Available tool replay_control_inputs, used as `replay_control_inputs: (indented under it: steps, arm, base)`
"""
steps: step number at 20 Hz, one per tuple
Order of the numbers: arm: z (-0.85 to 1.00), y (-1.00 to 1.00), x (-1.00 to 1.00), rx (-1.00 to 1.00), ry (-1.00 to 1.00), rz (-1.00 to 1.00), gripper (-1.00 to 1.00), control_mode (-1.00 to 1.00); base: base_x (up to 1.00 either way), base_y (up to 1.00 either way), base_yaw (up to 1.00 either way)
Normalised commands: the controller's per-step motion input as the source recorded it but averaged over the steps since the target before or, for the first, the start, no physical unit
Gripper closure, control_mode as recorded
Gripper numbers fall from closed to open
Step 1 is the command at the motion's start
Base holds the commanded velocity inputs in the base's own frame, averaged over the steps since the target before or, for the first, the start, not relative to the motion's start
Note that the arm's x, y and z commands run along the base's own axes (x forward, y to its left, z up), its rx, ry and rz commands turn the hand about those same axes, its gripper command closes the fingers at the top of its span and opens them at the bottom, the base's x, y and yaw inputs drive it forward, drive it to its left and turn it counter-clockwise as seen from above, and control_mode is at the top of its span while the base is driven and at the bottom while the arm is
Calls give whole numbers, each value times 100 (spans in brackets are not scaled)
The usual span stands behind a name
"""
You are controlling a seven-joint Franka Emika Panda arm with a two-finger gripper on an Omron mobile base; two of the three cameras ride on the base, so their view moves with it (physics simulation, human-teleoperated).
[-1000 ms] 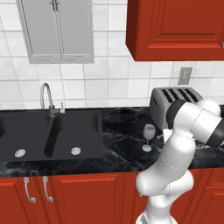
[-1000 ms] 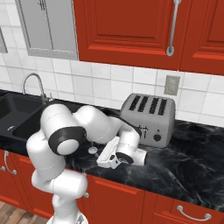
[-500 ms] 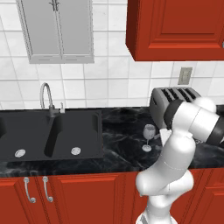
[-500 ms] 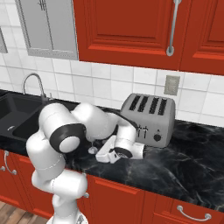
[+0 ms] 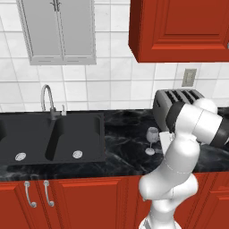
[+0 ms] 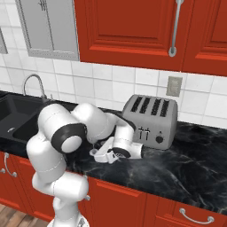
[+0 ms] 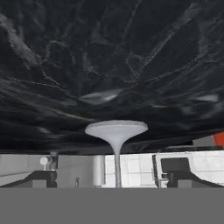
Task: Retrieve the wine glasses from the counter and place one next to each plate.
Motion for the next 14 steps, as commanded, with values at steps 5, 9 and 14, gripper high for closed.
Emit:
replay_control_inputs:
  steps: [5,9,14]
  arm:
    - [-8,3,23,0,0,0,-100,-100]
    - [-14,0,8,0,0,-2,-100,-100]
    - [-14,0,9,0,0,-4,-100,-100]
  base:
    - [0,0,0]
    - [0,0,0]
    - [0,0,0]
